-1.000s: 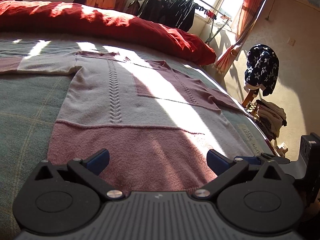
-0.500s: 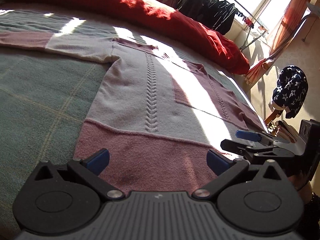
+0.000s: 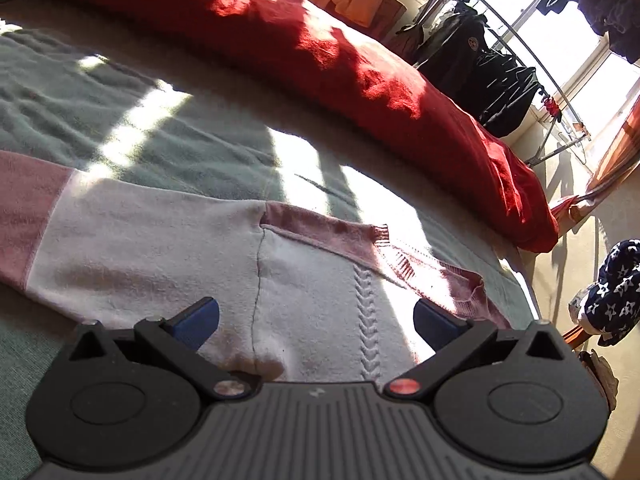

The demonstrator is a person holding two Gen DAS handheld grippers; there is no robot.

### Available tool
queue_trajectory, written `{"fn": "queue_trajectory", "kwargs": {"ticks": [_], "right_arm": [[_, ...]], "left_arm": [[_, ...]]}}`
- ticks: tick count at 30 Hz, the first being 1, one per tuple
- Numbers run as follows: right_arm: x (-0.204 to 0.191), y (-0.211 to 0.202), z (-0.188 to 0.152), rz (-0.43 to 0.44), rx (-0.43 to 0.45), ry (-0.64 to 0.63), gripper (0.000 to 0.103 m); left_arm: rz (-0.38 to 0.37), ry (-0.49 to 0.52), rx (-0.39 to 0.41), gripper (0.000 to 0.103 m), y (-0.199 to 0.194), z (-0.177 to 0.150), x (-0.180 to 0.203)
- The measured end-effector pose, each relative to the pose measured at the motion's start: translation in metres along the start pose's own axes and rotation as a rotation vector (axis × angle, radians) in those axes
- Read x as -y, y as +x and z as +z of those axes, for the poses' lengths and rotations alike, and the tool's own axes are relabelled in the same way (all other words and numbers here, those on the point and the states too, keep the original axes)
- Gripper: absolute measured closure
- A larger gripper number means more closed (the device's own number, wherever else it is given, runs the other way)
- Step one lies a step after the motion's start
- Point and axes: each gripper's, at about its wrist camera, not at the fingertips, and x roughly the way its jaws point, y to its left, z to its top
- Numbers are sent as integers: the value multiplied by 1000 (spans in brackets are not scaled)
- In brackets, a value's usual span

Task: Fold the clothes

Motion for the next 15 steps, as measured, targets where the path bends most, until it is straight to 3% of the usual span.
{"fn": "queue_trajectory", "kwargs": {"ticks": [4, 8, 12, 15], "right_arm": [[-2, 3, 1, -7, -2, -9, 0], [-1, 4, 0, -11, -8, -19, 0], [0, 5, 0, -14, -11, -21, 0], [-1, 7, 0, -21, -14, -32, 0]], "left_arm": [[71, -46, -13, 0, 29, 12, -31], [102, -66, 11, 0, 29, 16, -55], [317, -60, 21, 1, 17, 31, -79], [364, -86, 36, 1, 4, 38, -89]]}}
